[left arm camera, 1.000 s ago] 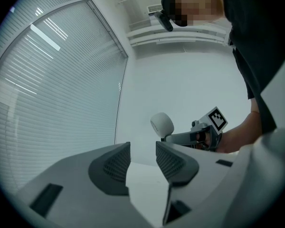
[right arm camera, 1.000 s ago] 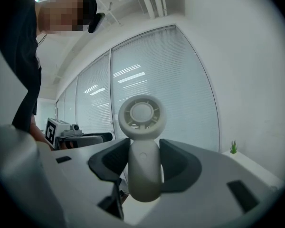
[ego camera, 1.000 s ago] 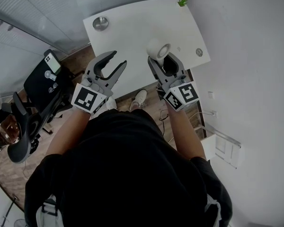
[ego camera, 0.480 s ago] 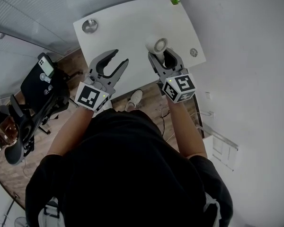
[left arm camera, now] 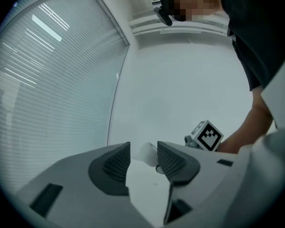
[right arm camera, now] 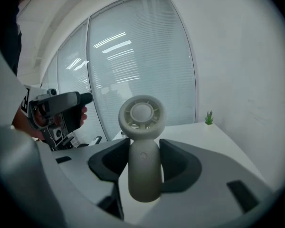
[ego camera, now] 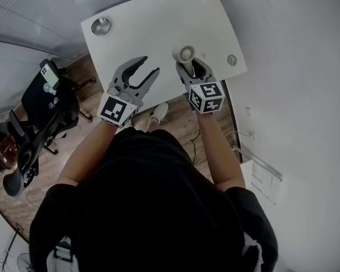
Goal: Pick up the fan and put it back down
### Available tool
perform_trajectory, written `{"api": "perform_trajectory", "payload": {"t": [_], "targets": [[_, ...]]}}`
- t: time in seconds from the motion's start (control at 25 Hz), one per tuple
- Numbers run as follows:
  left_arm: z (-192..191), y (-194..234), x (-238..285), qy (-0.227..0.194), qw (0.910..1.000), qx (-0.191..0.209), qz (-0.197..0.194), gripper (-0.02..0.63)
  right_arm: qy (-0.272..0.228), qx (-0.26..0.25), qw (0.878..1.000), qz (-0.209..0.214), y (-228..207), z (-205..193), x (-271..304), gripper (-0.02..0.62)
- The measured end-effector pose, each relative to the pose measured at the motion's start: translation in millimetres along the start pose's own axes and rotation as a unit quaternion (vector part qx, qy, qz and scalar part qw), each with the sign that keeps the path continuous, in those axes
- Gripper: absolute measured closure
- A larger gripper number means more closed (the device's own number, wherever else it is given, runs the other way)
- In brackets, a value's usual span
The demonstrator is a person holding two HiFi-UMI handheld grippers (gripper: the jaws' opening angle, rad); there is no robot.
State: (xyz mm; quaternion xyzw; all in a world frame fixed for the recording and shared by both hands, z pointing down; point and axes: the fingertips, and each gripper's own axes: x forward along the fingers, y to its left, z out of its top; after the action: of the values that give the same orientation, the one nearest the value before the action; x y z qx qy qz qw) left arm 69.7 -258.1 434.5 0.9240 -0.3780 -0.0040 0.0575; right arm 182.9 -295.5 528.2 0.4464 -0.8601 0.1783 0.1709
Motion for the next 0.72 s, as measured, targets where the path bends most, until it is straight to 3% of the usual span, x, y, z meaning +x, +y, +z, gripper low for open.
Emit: {"api": "perform_trajectory", "payload": {"t": [0.24, 0.72], "targets": [[-19, -4, 13, 0.006, 0.9998, -0.018, 0.004, 0.417, 0.051, -0.002, 0.999, -0.006, -15, -51, 17, 0.4], [-40, -5, 16, 0.029, 0.9996, -0.005, 0.001, 0.417, 0.125, -0.005, 0.992, -0.021, -30, -116, 37, 0.4]]}}
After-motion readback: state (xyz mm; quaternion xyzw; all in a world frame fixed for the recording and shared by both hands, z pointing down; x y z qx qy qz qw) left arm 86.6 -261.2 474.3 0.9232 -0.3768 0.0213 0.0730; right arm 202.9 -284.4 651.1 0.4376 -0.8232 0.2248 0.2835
